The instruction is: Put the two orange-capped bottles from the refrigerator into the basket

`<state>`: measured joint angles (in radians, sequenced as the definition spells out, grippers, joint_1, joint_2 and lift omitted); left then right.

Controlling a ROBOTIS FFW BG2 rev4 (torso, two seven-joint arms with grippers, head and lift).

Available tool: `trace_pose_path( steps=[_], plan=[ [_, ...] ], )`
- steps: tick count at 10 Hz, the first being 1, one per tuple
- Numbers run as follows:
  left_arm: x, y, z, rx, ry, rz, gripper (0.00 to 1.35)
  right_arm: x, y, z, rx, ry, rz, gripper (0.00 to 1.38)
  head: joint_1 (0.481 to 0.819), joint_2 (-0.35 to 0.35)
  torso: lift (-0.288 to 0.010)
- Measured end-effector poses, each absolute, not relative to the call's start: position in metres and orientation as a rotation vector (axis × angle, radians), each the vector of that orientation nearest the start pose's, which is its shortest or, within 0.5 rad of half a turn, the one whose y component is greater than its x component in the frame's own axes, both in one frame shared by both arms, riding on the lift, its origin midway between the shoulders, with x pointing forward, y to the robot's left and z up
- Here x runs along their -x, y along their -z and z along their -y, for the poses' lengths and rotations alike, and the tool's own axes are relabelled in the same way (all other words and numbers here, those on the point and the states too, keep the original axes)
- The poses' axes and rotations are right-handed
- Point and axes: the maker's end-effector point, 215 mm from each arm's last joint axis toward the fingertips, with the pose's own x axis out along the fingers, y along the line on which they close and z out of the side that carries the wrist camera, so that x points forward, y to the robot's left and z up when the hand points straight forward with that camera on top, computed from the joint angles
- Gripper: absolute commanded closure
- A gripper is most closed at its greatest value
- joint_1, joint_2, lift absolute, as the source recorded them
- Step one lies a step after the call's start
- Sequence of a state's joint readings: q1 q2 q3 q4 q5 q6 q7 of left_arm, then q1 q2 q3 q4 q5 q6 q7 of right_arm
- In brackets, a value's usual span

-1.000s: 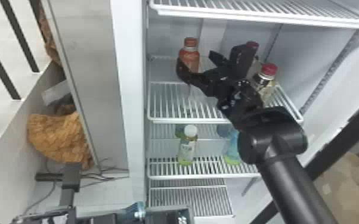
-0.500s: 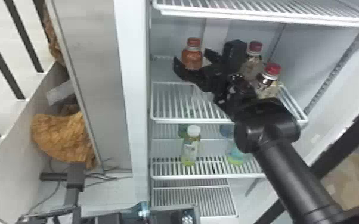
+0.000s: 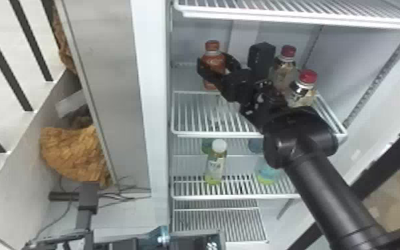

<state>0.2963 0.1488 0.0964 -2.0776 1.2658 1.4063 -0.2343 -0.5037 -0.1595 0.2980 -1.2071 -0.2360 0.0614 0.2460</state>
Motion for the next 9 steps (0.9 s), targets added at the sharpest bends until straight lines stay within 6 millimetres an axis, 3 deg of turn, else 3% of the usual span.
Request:
trace_pose_path(
  steps=[4,6,9],
  plan=[
    [-0.278,0.356,-0.003,0.938,1.033,-0.972,1.21,-0.7,0.252,0.117,0.04,-0.436,0.043,0.89,0.695,-0.126,-0.04],
    [-0.278,0.356,-0.003,0.936,1.035,-0.971,1.21,-0.677,0.24,0.125,0.039,-0.426,0.075,0.89,0.695,-0.14,-0.04],
    [-0.28,0.355,-0.003,0.936,1.035,-0.967,1.21,-0.63,0.222,0.118,0.014,-0.468,0.099,0.89,0.695,-0.14,-0.04]
  ],
)
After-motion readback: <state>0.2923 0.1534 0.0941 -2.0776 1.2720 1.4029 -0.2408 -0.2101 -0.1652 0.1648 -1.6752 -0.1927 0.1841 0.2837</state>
